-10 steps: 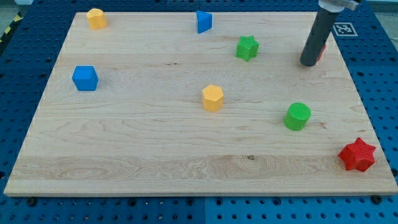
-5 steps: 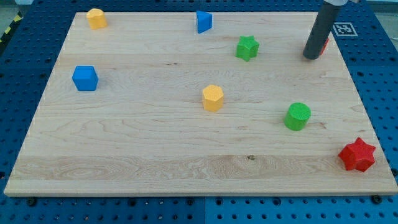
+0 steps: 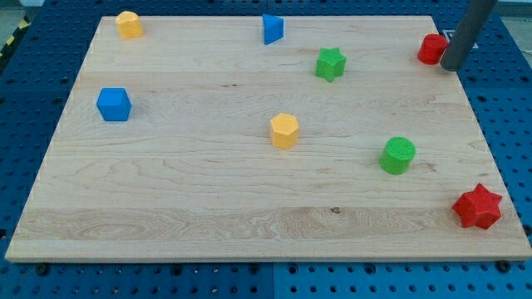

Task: Push the red circle to the top right of the board

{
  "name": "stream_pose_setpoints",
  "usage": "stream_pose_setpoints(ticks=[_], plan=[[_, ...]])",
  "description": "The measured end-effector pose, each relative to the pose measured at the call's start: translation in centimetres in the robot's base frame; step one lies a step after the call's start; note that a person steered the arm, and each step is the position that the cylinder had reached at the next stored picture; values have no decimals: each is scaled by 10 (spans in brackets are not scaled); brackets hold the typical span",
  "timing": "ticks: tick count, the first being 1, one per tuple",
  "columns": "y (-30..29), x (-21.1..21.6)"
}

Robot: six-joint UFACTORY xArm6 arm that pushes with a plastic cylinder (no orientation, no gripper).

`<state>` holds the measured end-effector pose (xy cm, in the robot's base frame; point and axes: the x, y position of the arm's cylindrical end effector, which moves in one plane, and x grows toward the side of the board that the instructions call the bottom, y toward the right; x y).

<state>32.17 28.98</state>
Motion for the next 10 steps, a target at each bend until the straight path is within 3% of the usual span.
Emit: stream_pose_setpoints(ticks=[3, 7, 10], plan=[[-4, -38], [-47, -21], [-44, -29]])
